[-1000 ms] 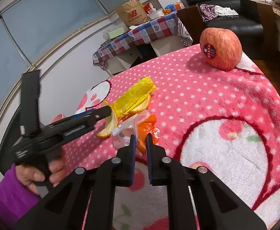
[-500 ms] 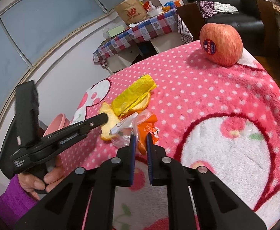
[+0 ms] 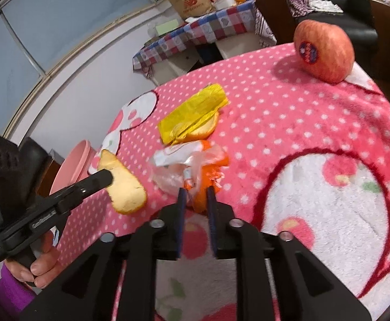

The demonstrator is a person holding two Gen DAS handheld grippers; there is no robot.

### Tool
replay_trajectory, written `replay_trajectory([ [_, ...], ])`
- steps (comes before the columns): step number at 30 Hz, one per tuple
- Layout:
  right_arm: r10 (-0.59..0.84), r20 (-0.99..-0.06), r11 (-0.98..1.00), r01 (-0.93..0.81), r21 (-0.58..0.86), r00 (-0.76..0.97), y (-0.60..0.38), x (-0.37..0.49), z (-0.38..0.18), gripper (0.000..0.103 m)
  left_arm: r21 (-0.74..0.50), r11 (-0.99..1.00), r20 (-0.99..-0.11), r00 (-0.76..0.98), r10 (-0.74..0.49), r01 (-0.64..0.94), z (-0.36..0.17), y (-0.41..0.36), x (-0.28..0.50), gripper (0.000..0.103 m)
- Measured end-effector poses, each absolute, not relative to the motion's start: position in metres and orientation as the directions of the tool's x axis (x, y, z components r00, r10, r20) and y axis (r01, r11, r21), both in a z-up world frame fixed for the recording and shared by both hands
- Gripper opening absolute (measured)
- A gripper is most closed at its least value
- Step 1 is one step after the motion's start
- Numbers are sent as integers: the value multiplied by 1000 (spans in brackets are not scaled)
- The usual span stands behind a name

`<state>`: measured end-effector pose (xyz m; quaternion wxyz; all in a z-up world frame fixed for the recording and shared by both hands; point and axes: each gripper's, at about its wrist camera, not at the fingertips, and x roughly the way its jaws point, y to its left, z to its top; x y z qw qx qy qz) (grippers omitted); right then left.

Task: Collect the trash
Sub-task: 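Grasp banana peel with left tool while right tool grasps clear plastic bag, then carry banana peel with left tool while right tool carries plastic bag to bucket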

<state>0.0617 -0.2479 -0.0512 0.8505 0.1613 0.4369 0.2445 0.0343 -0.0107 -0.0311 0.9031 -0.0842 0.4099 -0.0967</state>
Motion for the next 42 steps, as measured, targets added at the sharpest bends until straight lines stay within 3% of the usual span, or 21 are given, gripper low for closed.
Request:
replay_trajectory([
  [1,557,-665,828,-276,487,497,-247,61,-51,29,-230,968,-723,648,-241,103,-31,-10,31,4],
  [12,561,-651,825,-286,488,511,-249,59,-50,29,-245,968,-715,663,-222,60,-27,8,1,4],
  [15,565,-644,823,-297,484,516,-249,57,-48,11,-241,969,-711,671,-213,52,-25,10,-4,4],
  [17,566,-644,823,-306,479,514,-248,57,-47,10,-236,971,-708,676,-204,45,-23,11,-7,4],
  [35,491,-661,870,-346,351,567,-230,44,-33,10,-194,981,-655,747,-113,-21,-2,39,-37,4],
  [42,532,-657,842,-412,347,533,-196,29,-23,10,-181,982,-637,767,-76,-53,2,56,-44,4],
])
